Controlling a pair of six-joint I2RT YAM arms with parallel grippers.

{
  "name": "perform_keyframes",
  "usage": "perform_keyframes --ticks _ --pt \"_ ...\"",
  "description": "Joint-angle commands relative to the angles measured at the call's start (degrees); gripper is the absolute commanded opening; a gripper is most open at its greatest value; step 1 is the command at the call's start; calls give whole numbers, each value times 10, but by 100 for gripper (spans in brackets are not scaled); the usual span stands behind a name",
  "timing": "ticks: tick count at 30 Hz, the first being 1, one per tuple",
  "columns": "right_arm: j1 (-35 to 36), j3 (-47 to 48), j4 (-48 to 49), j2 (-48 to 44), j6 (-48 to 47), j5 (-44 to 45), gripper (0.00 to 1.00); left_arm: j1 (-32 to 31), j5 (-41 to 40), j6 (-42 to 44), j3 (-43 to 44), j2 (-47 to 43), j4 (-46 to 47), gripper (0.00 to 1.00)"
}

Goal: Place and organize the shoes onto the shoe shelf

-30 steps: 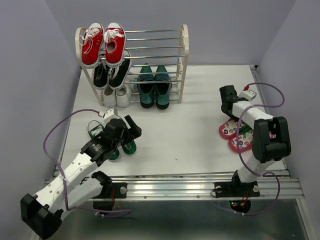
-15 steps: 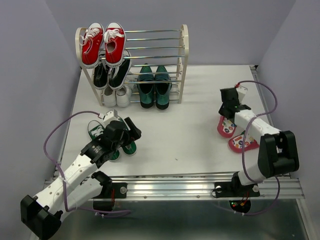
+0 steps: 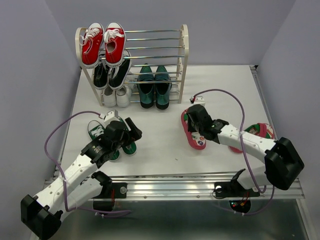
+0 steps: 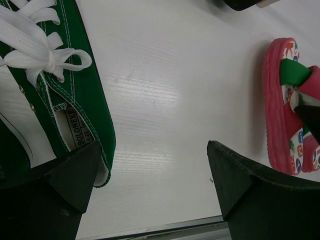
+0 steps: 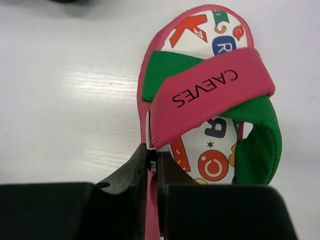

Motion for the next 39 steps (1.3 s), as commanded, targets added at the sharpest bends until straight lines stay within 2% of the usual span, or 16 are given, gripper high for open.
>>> perform_keyframes --ticks 1,6,10,12,13,19,22,26,30,32,35,38,39 --pt "47 3 45 -24 -2 17 1 -2 -1 2 -4 -11 8 99" --pt "100 -25 94 -21 -27 6 1 -2 -1 -2 -10 -13 10 99" --pt "146 -27 125 12 1 27 1 -2 5 -3 -12 -10 14 99" --pt "178 -4 124 45 22 72 1 -2 6 -5 -12 -8 14 99" --pt "178 10 116 58 70 102 1 -2 6 -6 -12 -7 14 99" --pt "210 134 56 174 202 200 1 -2 14 -14 -17 -6 17 99" --pt "221 188 18 221 257 212 1 -2 15 -18 -16 -9 13 99" --pt "226 231 16 263 286 177 6 -2 12 -22 -16 -15 7 99" --pt "226 244 12 280 302 176 18 -2 12 -25 -16 -22 -3 99" --pt "226 237 12 273 310 173 35 -2 14 -28 -18 -26 -6 99" --pt "226 230 12 259 308 153 47 -2 16 -29 -19 -29 -7 99" --pt "226 223 12 234 303 107 53 -2 24 -26 -20 -33 -4 99" --pt "226 220 12 227 299 95 62 -2 30 -24 -20 -33 -3 99"
